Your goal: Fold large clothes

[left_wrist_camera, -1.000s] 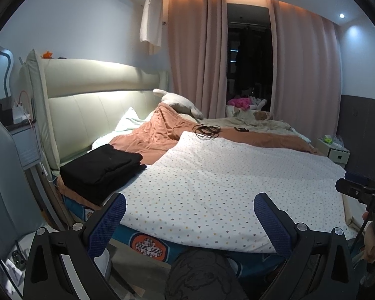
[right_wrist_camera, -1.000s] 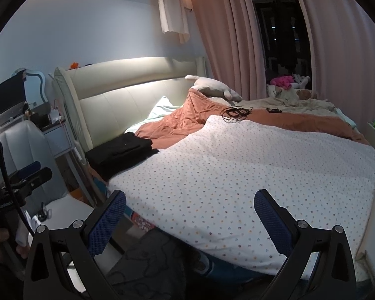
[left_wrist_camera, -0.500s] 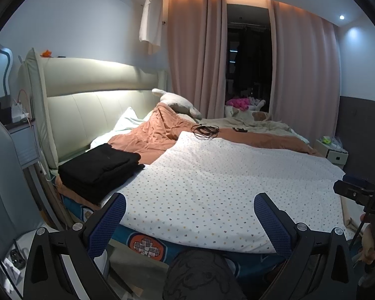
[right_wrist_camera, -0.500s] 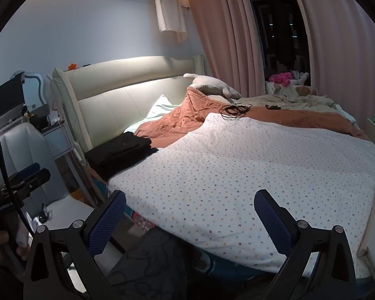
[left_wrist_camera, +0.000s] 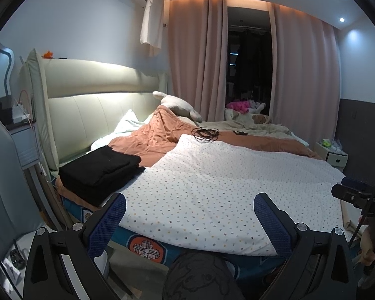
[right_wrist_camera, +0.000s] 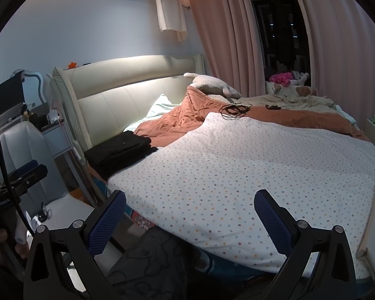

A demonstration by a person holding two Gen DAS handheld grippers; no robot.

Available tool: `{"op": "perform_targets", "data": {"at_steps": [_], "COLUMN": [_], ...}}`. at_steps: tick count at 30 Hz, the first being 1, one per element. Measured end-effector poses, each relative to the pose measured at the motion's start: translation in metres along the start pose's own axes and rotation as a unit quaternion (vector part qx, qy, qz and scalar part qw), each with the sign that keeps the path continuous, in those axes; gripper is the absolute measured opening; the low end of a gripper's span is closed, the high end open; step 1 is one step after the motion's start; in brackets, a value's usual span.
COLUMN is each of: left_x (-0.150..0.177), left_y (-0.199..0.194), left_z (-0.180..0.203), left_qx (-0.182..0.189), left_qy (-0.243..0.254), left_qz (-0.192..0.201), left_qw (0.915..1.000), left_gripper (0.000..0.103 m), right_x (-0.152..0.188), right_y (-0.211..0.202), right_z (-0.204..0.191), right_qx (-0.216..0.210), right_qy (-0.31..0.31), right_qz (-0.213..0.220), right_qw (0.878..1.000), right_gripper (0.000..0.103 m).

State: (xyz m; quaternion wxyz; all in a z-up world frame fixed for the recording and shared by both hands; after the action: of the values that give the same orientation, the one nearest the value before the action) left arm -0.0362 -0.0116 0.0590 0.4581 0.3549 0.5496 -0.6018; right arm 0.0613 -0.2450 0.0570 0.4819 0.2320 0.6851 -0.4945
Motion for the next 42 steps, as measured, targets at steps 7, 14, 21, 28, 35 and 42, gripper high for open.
{"op": "perform_targets", "data": {"at_steps": [7, 14, 21, 28, 35, 42], "left_x": [-0.0009, -0.0031, -0.0031, -0.003, -0.0033, -0.002], "left_y": [-0.0022, -0.0038, -0.0042, -0.0019, -0.0038, -0.0048], "left_z": [-0.0003, 0.0007, 0.0015, 0.0002, 0.0003, 0.0014], "left_qx": [0.006, 0.01, 0.013, 0.016, 0.025, 0.018], "left_qy": [-0.001, 0.002, 0.003, 0.0, -0.012, -0.005], "left_qz": [0.003, 0.007, 0.008, 0.005, 0.008, 0.013], "left_qw": [1.0, 0.9999, 0.9999, 0.9999, 0.9996, 0.9997], "left_gripper": [0.102, 0.102, 0.102, 0.102, 0.103, 0.103], "right_x": [-0.0008, -0.0015, -0.0011, -0.0023, -0.0026, -0.0007], "right_y": [0.0001, -0.0003, -0.0003, -0.002, -0.0017, -0.0002], "right_z": [-0.0008, -0.0011, -0.001, -0.0024, -0.0021, -0.0036], "right_qx": [0.0, 0.001, 0.001, 0.001, 0.001, 0.001], "right_qy": [-0.001, -0.002, -0.002, -0.001, 0.001, 0.004], "right_qz": [0.0, 0.001, 0.001, 0.0, -0.001, -0.003], "right_qw": [1.0, 1.0, 1.0, 1.0, 1.0, 1.0], "right_gripper": [0.102, 0.102, 0.102, 0.102, 0.102, 0.102]}}
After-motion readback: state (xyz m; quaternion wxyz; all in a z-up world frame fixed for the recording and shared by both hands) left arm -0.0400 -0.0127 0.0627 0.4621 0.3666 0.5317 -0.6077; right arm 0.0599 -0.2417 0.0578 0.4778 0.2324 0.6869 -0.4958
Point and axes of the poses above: each gripper's, at about its wrist camera, not at the fingertips, and y roughly the way its jaws point, z to its right, x to its underside, the point moved 4 cm from there along y, roughly the way its jaws point, and after that the axes turned 5 degrees about -y, right-handed, at the moved point
